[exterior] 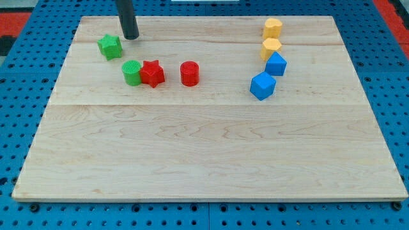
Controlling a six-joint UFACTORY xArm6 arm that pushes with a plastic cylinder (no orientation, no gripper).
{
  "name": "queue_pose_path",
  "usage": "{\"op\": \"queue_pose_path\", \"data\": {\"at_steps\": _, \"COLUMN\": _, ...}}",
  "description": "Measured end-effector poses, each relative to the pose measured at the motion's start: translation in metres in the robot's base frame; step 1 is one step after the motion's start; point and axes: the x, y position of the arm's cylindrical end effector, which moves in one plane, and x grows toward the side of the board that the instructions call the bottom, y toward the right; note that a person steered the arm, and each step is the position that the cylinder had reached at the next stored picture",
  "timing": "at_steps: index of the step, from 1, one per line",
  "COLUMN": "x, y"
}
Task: Place the green blocks in a horizontal line
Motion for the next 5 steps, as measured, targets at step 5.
{"op": "queue_pose_path", "data": {"at_steps": 5, "x": 0.079, "y": -0.062}}
